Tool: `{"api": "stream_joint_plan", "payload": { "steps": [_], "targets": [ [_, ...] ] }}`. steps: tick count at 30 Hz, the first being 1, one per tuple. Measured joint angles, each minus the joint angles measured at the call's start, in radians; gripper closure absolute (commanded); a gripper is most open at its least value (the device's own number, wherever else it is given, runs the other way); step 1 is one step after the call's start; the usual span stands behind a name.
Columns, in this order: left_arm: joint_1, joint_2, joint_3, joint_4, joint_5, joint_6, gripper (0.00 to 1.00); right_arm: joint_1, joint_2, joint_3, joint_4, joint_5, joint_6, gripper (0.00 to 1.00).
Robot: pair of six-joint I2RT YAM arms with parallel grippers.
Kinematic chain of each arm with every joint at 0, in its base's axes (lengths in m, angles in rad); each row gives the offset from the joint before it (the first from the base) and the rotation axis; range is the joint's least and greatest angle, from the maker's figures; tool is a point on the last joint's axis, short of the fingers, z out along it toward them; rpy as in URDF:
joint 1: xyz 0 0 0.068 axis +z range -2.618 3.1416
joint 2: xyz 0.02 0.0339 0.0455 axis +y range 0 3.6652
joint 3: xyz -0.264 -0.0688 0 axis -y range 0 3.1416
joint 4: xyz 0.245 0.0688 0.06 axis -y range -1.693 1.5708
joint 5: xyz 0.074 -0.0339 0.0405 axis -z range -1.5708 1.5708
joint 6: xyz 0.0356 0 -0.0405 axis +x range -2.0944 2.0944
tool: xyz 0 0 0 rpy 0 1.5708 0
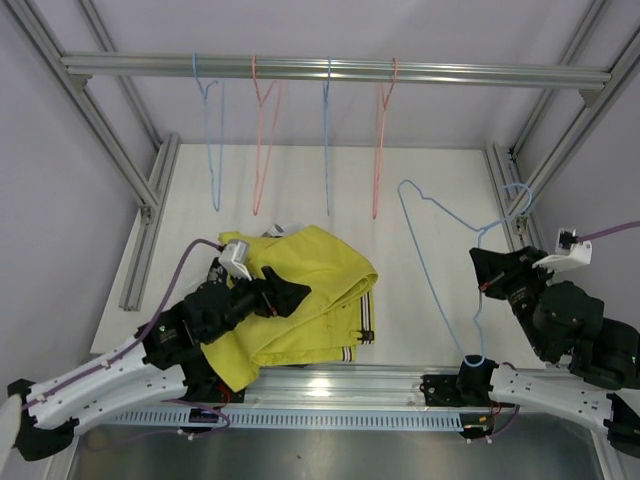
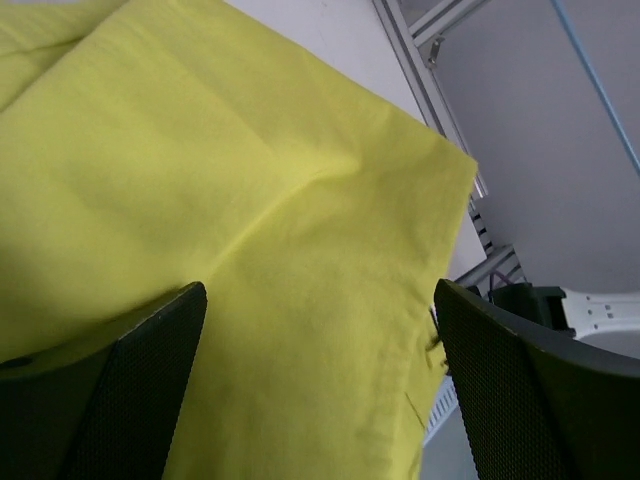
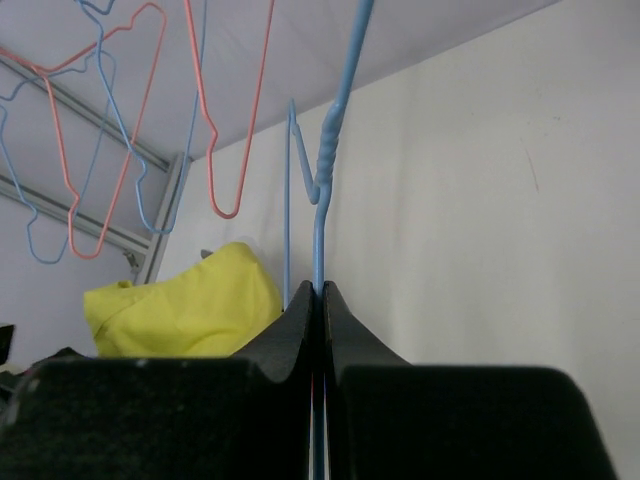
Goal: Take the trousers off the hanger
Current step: Place the trousers in the bin, then place the hanger at the clothesline.
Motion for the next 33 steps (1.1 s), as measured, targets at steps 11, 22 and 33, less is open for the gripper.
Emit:
{"api": "stream_joint_plan", "payload": {
  "steps": [11, 22, 33],
  "targets": [
    [-0.043, 0.014, 0.549, -0.344, -0.004, 0.124, 0.00, 0.000, 0.318, 0.315, -0.209, 0.046, -0.113, 1.00],
    [-0.045, 0.100, 0.899, -0.393, -0.110, 0.403, 0.01, -0.002, 0.575, 0.588, -0.293, 0.068, -0.373, 1.00],
    [-0.074, -0.012, 0.411, 0.001, -0.519, 0.884, 0.01, -0.332, 0.743, 0.586, -0.134, -0.037, -0.614, 1.00]
  ]
}}
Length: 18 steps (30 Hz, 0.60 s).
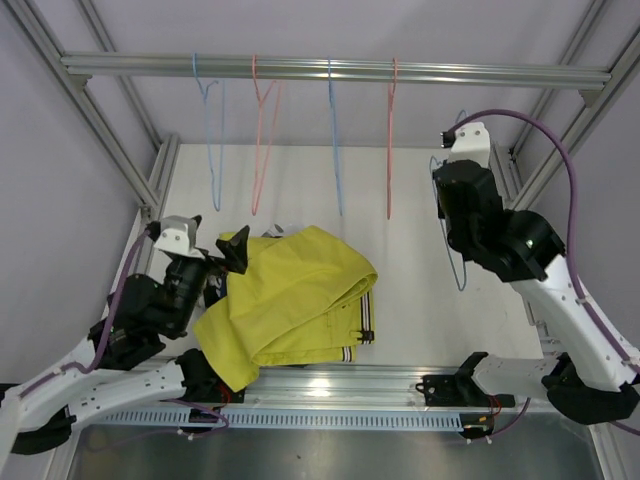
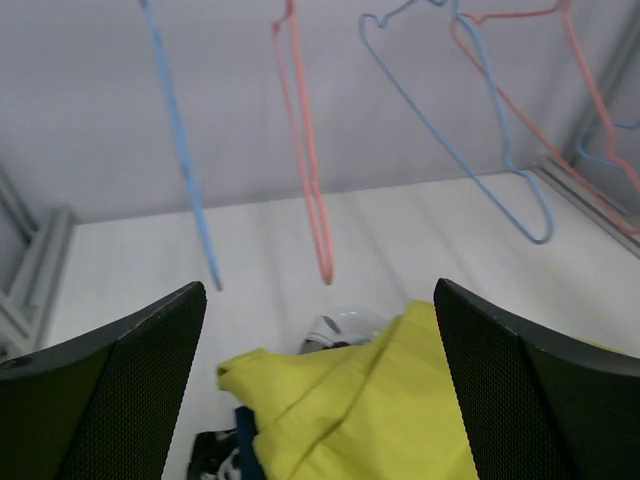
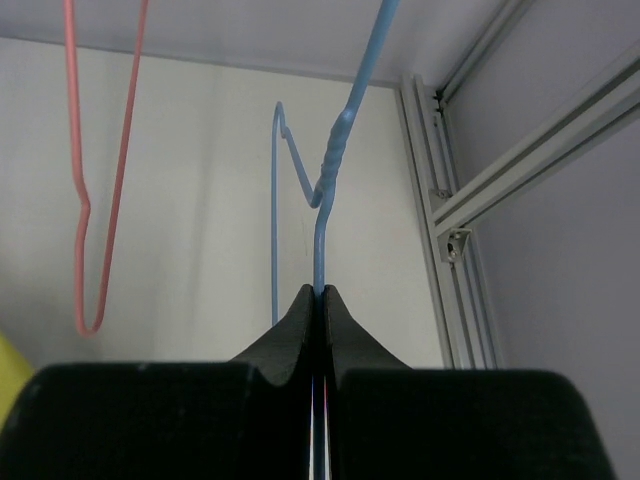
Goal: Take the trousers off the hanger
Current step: Place the hanger at the clothesline.
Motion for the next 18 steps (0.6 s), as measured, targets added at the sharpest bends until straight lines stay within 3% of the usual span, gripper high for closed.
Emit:
{"api": "stream_joint_plan", "payload": {
  "steps": [7, 18],
  "targets": [
    [0.000, -0.196, -0.148, 0.235, -0.111, 0.137, 0.01, -0.179, 0.139, 0.063, 0.073, -0.183, -0.055, 1.00],
    [0.007, -0.262, -0.187, 0.347, -0.142, 0.194, 0.01, -0.184, 0.335, 0.516, 0.061, -0.263, -0.106, 1.00]
  ]
}}
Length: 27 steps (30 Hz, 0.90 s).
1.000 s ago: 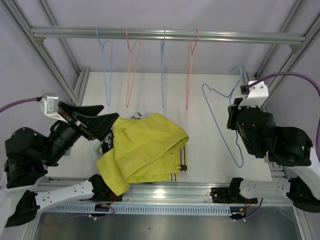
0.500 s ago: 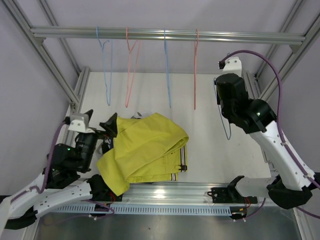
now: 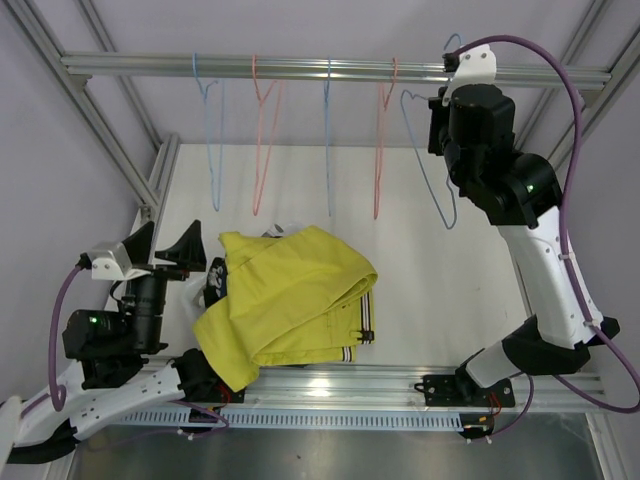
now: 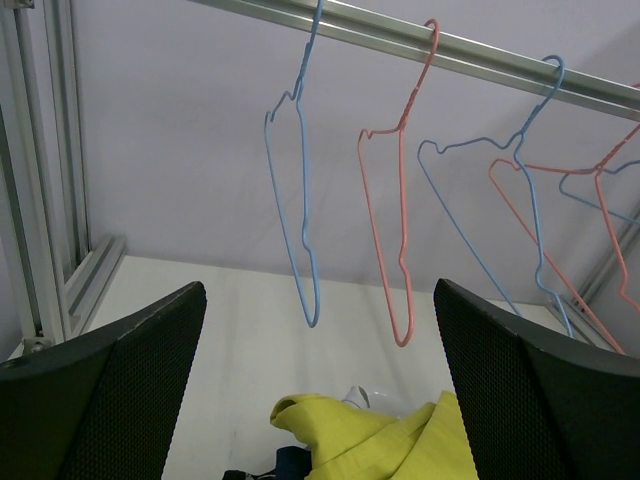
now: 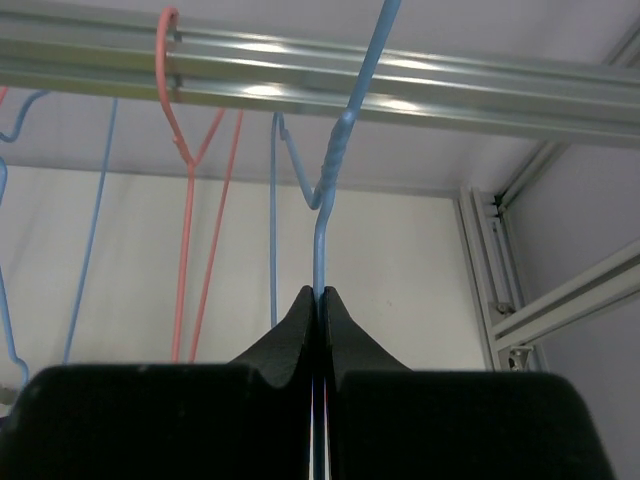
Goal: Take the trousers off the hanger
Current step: Place the hanger at the clothesline.
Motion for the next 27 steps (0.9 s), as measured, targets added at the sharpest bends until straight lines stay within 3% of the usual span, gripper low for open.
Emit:
{"api": "stream_joint_plan", "payload": {
  "steps": [19, 27],
  "targets": [
    [0.001, -0.018, 0.000, -0.039, 0.007, -0.018, 0.01, -0.120, 0.175, 0.064, 0.025, -0.087, -0.043, 1.00],
    [0.001, -0.028, 0.000, -0.038, 0.008, -0.017, 0.01, -0.170, 0.148, -0.109, 0.138, -0.149, -0.035, 1.00]
  ]
}}
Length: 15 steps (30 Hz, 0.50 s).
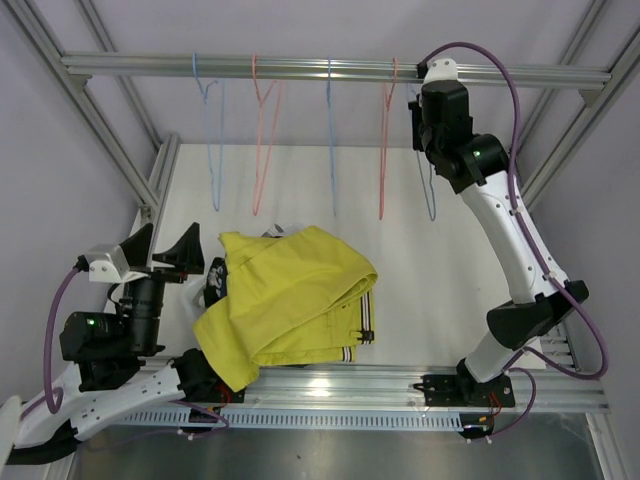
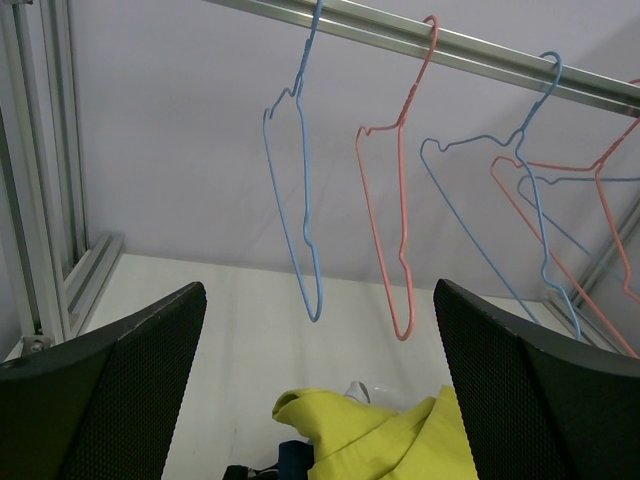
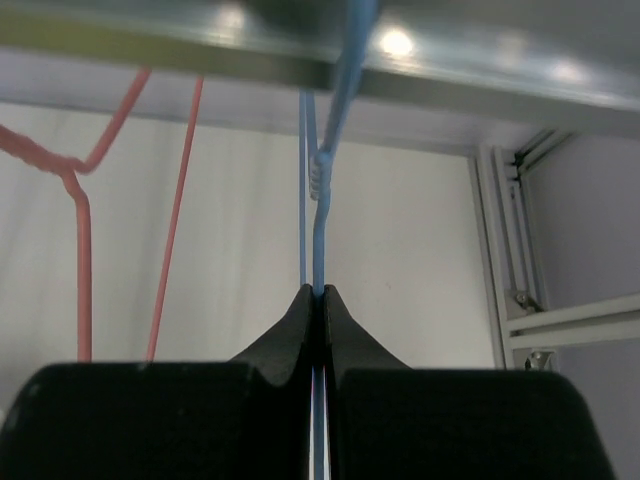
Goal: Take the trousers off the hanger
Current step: Place the hanger at the clothesline.
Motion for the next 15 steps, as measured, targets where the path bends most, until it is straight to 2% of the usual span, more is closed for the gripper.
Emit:
{"api": "stream_joint_plan", "payload": {
  "steps": [10, 11, 12, 13, 15],
  "targets": [
    [0.000, 0.000, 0.000, 0.000, 0.001, 0.001, 0.01, -0.021, -0.072, -0.218, 0.180, -0.054, 0.015, 0.99],
    [0.000, 0.000, 0.000, 0.000, 0.001, 0.001, 0.01, -0.023, -0.081, -0.229, 0.187, -0.058, 0.015, 0.91],
    [0.000, 0.000, 0.000, 0.000, 0.001, 0.001, 0.01, -0.023, -0.088, -0.236, 0.190, -0.062, 0.021, 0.62],
    [0.000, 0.000, 0.000, 0.000, 0.001, 0.001, 0.01, -0.023, -0.095, -0.243, 0.192, -0.066, 0.027, 0.50],
    [0.000, 0.000, 0.000, 0.000, 0.001, 0.001, 0.00, -0.024, -0.111, -0.265, 0.177, -0.077, 0.041, 0.36]
  ]
}}
